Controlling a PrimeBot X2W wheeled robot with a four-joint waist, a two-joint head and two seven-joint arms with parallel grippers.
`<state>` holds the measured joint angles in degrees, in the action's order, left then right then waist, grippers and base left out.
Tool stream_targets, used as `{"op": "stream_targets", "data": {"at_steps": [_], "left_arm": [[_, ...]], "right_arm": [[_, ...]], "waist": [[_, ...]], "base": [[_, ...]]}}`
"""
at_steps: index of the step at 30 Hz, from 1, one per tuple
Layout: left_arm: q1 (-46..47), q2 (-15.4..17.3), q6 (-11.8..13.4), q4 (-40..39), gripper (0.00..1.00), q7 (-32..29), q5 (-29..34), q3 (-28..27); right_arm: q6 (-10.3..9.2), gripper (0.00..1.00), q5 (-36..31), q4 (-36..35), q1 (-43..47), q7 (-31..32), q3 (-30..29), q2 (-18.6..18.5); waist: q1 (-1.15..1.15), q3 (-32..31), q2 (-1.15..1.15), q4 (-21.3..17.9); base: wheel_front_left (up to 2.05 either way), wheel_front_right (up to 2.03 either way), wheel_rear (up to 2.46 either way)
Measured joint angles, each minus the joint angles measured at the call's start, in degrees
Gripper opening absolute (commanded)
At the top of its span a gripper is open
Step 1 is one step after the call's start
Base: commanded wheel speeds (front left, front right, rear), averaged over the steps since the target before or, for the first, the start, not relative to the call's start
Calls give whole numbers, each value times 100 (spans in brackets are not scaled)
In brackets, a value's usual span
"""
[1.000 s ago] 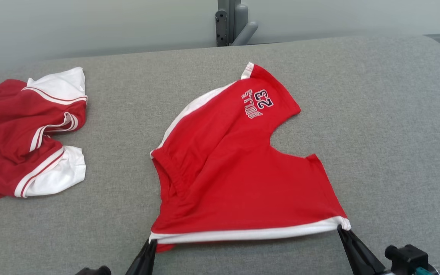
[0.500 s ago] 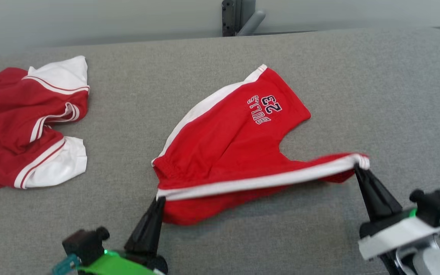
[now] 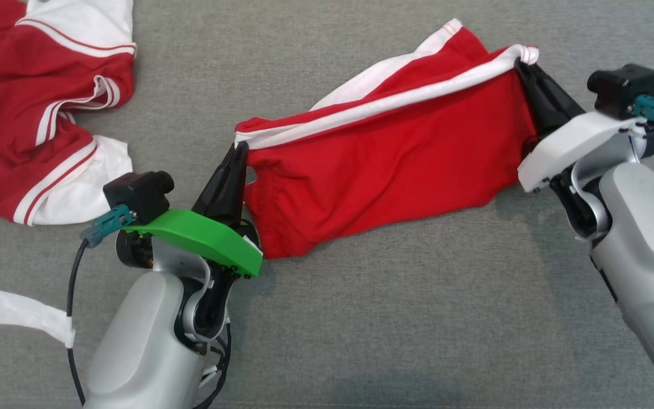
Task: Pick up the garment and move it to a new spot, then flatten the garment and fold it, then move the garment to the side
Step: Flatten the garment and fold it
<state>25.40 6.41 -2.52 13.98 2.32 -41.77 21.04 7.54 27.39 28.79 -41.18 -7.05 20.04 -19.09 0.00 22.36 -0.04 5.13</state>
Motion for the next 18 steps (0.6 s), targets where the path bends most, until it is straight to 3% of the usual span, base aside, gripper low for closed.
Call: {"op": "stream_targets", "data": {"at_steps": [7, 14, 15, 16, 17, 18], "left_arm": [[566, -219, 12, 837, 0, 240, -22, 103], [910, -315, -59, 1519, 0, 331, -96, 389], [955, -320, -65, 1602, 0, 363, -108, 411], [981, -323, -84, 1678, 0, 390, -121, 433], [999, -328, -100, 1742, 11, 428, -143, 458], [1012, -333, -105, 1805, 33, 454, -160, 474]], "right_arm": [[1, 0, 245, 1124, -981, 7, 322, -33], [0, 2, 381, 1890, -1396, -22, 687, 64], [0, 14, 388, 1971, -1439, -55, 728, 85], [0, 45, 394, 2051, -1457, -86, 770, 109], [0, 100, 398, 2109, -1460, -145, 817, 126], [0, 100, 407, 2162, -1460, -183, 853, 141]], "waist": [[0, 251, 0, 475], [0, 350, 0, 758], [0, 357, 0, 765], [0, 356, 0, 762], [0, 350, 0, 751], [0, 337, 0, 738]], "base": [[0, 0, 0], [0, 0, 0], [0, 0, 0], [0, 0, 0], [0, 0, 0], [0, 0, 0]]}}
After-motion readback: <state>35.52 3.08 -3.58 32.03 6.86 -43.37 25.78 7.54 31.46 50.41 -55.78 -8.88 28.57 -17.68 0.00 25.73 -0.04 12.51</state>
